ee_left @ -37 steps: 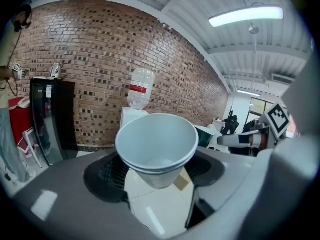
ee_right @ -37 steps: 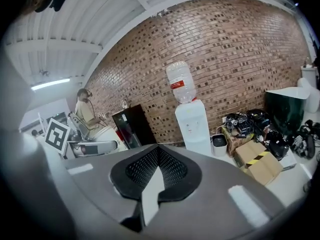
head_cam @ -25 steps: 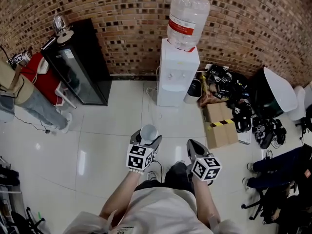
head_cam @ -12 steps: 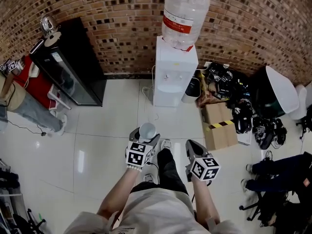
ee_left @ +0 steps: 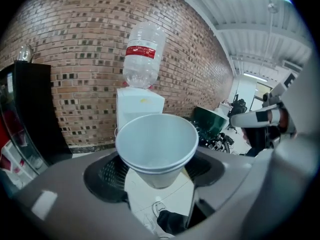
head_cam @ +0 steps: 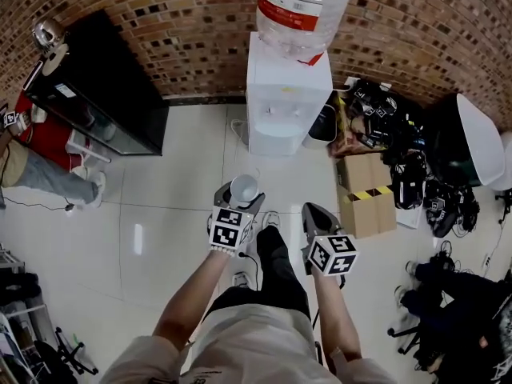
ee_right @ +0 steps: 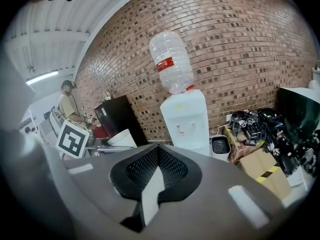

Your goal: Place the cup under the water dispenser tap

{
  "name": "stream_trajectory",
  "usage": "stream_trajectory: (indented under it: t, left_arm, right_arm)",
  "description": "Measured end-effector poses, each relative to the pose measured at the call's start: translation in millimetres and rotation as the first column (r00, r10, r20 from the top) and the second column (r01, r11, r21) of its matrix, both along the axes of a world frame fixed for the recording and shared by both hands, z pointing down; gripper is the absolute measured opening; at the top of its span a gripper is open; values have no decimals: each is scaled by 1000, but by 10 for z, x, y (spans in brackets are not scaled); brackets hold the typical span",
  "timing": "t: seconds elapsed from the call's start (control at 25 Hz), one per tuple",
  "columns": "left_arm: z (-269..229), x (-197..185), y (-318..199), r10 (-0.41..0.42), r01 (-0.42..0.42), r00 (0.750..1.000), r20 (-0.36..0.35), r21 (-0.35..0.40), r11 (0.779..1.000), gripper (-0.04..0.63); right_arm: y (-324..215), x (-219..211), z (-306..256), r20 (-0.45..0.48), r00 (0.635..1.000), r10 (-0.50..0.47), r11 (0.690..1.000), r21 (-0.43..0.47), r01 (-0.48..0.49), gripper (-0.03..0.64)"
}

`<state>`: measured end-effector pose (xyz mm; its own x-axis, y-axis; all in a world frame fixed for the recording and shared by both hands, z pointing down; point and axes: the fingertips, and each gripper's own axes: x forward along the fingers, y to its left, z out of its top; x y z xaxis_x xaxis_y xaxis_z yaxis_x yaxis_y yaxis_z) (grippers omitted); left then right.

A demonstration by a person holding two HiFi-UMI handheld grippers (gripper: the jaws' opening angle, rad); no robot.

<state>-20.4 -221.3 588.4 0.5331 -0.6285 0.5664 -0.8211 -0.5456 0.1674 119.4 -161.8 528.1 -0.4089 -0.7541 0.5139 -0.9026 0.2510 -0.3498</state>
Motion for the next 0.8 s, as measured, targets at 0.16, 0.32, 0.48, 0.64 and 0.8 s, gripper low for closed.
stream_trajectory:
  t: [0.16, 0.32, 0.48, 0.64, 0.8]
  left_arm:
    - [342, 125, -459, -18, 18, 999, 29, -7, 1000, 347]
    - [707, 238, -900, -40, 41, 998, 39, -10, 999, 347]
    - [1144, 309, -1267, -60, 63, 996, 66, -41, 997, 347]
    - [1540, 450, -1668, -68, 70, 995, 73, -33, 997, 347]
    - [1954, 582, -1991, -55, 60, 993, 100, -45, 997, 347]
  right_arm:
    - [-441, 105, 258, 1, 1000, -12, 1000, -9, 12, 0]
    - [-824, 224, 545, -2, 1000, -16, 1000, -21, 16, 0]
    - [-1127, 307, 801, 12, 1000, -16, 999, -39, 16, 0]
    - [-1382, 372, 1098, 44, 999, 1, 998, -55, 2, 0]
    - [-1539, 398, 1366, 62, 998, 8, 997, -74, -4, 0]
